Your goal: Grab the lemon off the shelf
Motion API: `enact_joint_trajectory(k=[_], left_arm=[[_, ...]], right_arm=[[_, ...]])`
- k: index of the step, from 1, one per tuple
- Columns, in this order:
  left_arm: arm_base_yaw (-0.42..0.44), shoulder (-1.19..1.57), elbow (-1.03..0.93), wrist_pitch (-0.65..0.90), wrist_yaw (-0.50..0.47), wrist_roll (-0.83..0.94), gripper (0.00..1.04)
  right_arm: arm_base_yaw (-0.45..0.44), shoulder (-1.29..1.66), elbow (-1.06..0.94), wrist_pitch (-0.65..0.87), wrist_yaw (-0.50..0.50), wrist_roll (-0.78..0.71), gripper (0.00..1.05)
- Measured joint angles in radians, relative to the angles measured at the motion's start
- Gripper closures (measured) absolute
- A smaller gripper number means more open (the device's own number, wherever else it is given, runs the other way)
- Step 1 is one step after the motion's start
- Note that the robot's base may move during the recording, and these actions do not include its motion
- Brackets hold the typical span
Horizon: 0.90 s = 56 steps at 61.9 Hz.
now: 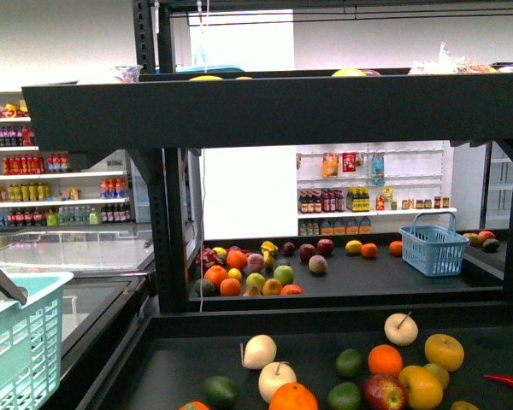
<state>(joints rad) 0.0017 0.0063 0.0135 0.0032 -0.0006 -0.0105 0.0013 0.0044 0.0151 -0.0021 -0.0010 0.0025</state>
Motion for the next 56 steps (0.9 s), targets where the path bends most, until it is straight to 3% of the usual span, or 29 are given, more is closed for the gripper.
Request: enact_joint_trajectory(k=[11,19,56], left_arm=[[0.000,0.000,0.000,0.000,0.000,0.000,0.30],[0.000,0.000,0.000,0.000,0.000,0.000,0.07],[0.000,0.000,0.000,0.000,0.000,0.002,0.08]], right_arm=[[0.000,0.000,0.000,0.000,0.000,0.000,0.07],[0.000,0.000,0.000,0.000,0.000,0.000,0.07],[0.000,0.000,0.000,0.000,0.000,0.000,0.07]])
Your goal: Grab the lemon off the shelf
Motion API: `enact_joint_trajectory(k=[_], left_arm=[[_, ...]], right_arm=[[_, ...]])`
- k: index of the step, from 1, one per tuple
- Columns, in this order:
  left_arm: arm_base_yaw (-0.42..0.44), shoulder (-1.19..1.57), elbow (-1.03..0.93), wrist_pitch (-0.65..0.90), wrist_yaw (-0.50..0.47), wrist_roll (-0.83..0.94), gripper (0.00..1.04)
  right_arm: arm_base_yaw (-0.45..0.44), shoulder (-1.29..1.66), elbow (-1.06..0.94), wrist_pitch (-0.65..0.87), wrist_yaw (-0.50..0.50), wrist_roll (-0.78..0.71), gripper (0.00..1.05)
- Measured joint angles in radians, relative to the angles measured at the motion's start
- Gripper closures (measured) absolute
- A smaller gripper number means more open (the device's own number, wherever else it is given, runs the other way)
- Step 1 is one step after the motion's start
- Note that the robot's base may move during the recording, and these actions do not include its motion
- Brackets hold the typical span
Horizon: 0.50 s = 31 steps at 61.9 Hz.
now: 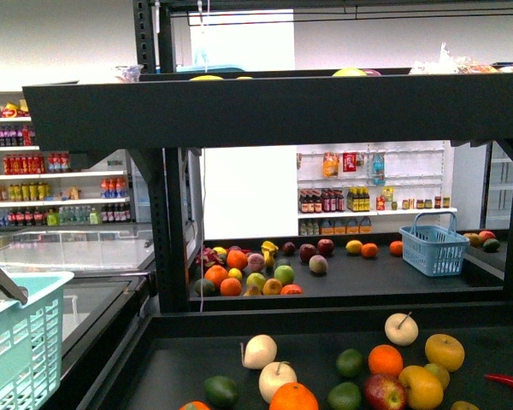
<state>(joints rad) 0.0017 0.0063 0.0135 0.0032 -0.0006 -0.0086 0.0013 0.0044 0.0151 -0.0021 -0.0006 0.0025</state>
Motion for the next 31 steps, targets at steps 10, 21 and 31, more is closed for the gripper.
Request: enact_joint_trajectory(k=[10,21,31], left_arm=[[0.000,0.000,0.000,0.000,0.000,0.000,0.08],[0.000,0.000,0.000,0.000,0.000,0.000,0.08],[0.000,0.000,0.000,0.000,0.000,0.000,0.08]], right_arm=[[0.000,0.000,0.000,0.000,0.000,0.000,0.07],[0.000,0.000,0.000,0.000,0.000,0.000,0.07],[0.000,0.000,0.000,0.000,0.000,0.000,0.07]])
